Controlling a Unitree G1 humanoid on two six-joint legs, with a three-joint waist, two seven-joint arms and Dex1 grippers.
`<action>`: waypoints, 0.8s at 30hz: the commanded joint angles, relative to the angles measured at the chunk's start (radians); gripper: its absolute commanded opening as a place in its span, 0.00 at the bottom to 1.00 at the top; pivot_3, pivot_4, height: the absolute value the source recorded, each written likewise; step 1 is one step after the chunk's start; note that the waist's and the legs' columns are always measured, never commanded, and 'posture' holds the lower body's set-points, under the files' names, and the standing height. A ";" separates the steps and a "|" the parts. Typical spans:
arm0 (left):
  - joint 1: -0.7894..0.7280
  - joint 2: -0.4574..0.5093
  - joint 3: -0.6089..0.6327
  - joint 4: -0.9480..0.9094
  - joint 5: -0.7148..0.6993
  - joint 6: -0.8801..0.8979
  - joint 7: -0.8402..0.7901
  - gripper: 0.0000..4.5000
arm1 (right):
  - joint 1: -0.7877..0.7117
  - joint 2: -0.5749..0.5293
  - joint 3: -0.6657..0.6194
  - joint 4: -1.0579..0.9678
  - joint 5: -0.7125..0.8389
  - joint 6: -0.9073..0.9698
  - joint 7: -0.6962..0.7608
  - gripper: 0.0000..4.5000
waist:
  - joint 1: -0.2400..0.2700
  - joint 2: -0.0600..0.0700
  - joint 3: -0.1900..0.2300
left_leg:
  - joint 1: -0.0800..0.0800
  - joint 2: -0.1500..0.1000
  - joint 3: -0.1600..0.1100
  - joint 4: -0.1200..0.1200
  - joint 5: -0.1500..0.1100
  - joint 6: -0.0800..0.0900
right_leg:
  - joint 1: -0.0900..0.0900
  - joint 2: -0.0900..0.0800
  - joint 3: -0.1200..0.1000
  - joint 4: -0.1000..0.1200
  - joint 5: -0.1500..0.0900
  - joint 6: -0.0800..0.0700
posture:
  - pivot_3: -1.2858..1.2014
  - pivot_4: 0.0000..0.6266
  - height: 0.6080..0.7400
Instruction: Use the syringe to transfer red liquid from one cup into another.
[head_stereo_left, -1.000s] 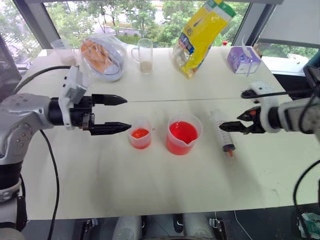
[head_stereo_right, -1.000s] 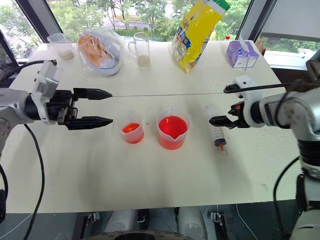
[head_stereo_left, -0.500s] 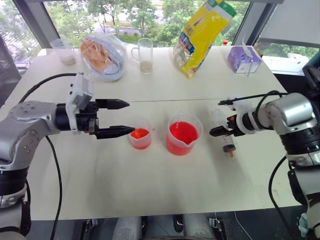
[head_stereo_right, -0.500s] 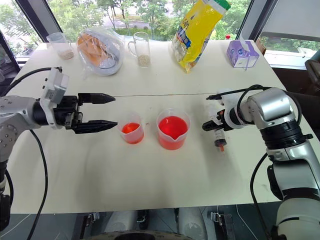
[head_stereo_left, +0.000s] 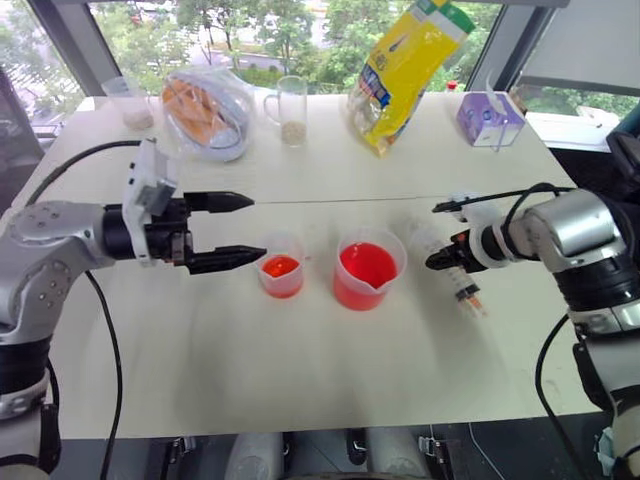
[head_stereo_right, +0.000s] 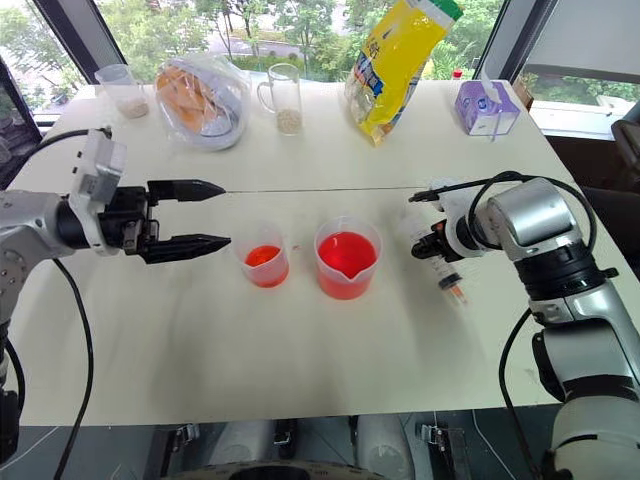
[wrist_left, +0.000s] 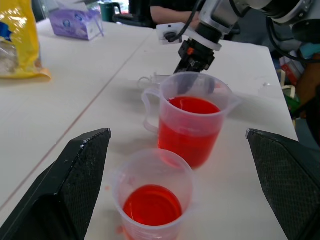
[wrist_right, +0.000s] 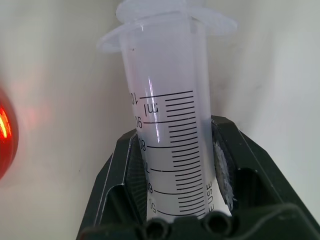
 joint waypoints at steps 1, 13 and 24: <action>-0.062 0.002 0.005 0.031 -0.010 -0.010 -0.026 1.00 | 0.021 -0.010 -0.226 -0.204 0.032 -0.101 -0.006 0.32 | -0.001 0.000 0.000 | 0.000 0.000 0.000 0.000 0.000 0.000 | 0.000 0.000 0.000 0.000 0.000 0.000 | 0.52 0.24 1.00; -0.310 -0.067 -0.132 0.245 0.076 -0.064 -0.163 1.00 | 0.089 0.429 -0.617 -0.609 0.256 -0.428 -0.172 0.32 | -0.007 0.000 0.000 | 0.001 0.000 0.000 -0.001 0.001 -0.001 | 0.001 0.001 0.000 0.001 0.000 0.000 | 0.52 0.24 1.00; -0.459 -0.127 -0.181 0.338 0.125 -0.056 -0.218 1.00 | 0.461 0.548 -0.310 -0.595 0.128 -0.874 0.024 0.32 | -0.004 -0.001 -0.001 | 0.001 -0.001 0.000 -0.001 0.000 0.000 | 0.001 0.000 0.000 0.001 0.000 0.000 | 0.52 0.24 1.00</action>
